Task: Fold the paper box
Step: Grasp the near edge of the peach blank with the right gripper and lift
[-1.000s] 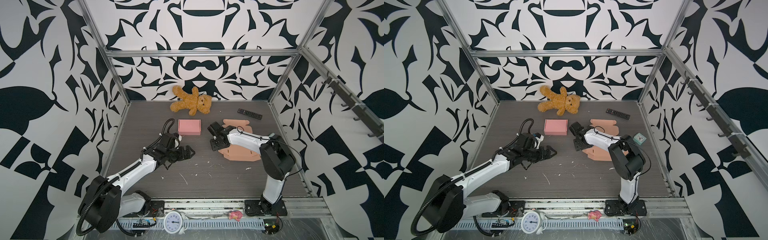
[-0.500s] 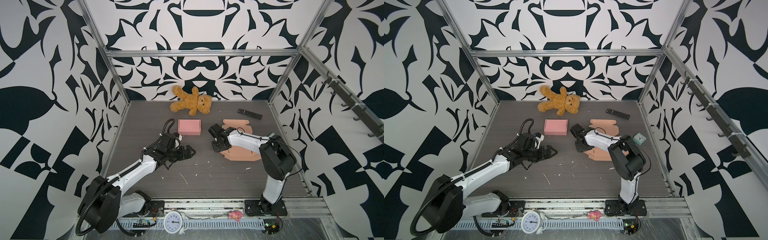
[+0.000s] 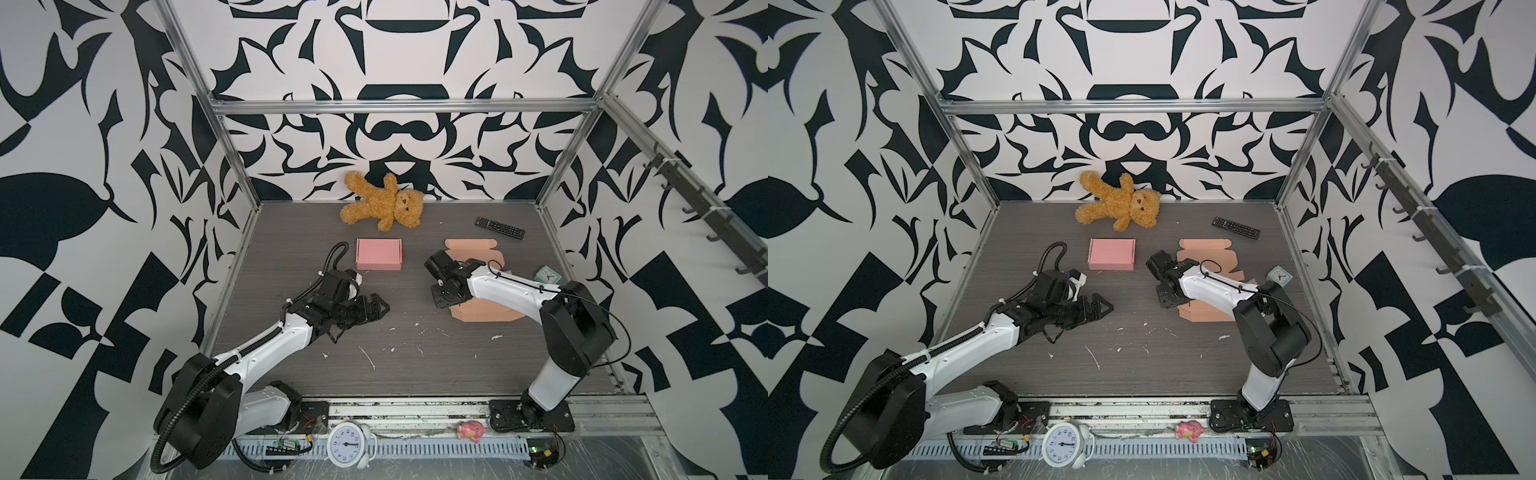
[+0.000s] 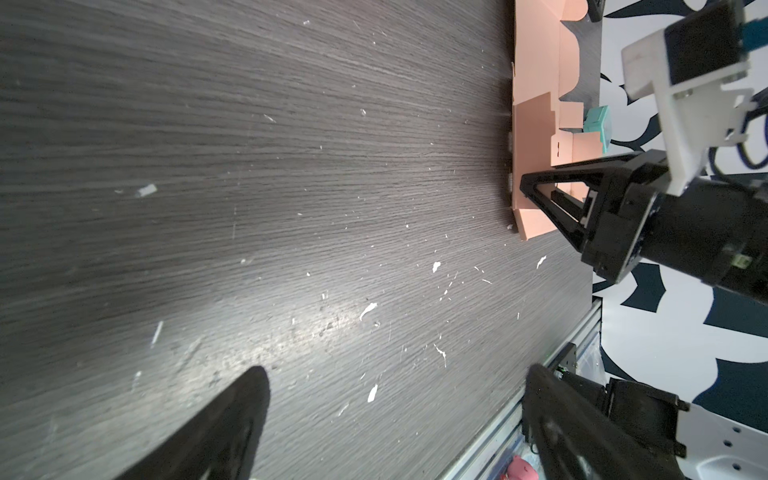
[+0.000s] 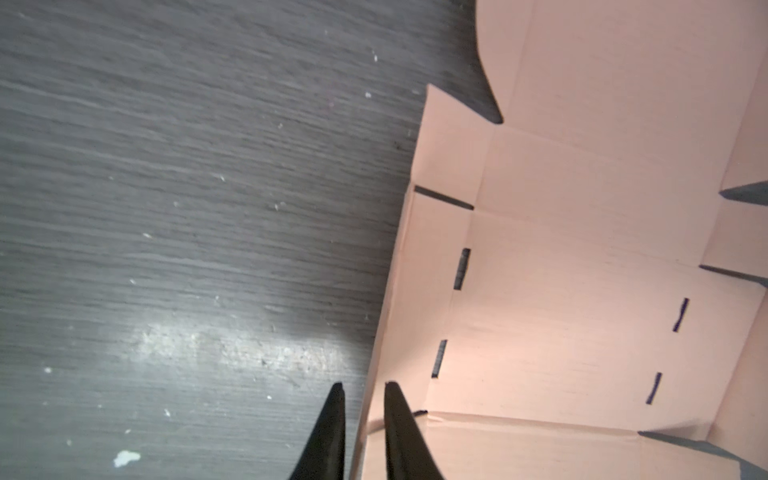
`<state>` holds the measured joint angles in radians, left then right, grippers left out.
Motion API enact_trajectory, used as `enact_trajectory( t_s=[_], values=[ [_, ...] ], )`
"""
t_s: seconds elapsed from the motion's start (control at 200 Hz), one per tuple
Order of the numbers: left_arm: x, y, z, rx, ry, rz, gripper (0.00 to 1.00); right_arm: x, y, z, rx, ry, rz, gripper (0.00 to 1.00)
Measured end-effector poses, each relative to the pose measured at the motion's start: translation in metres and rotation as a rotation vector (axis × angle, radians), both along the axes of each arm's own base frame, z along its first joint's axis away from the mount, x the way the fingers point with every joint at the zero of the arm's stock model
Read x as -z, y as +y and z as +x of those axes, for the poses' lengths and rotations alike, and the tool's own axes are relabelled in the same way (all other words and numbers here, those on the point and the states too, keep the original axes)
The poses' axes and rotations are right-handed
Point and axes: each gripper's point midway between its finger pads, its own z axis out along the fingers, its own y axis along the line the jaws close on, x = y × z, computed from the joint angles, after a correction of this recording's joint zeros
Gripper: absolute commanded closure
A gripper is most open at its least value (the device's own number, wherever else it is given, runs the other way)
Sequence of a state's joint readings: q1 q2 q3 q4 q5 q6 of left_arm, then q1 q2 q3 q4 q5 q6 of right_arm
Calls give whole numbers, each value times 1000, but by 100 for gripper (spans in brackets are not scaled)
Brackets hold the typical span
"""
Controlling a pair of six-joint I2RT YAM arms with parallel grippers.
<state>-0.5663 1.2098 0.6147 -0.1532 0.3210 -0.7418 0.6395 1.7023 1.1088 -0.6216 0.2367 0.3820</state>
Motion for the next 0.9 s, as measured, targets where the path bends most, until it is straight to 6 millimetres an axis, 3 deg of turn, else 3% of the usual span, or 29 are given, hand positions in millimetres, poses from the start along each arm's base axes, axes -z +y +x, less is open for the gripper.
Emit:
enact_trajectory(
  t_s=[0.335,0.535,0.9],
  values=[
    [0,-3,-2,10,2,-1,2,-1,-4,-4,2,5,-8,97],
    [0,-3,-2,8,4,-2,2,-4,-7,-10,-3,11,-17,100],
    [-2,3,-1,-16,3,30,3,-74,1,-33,-63,-128,50,100]
  ],
)
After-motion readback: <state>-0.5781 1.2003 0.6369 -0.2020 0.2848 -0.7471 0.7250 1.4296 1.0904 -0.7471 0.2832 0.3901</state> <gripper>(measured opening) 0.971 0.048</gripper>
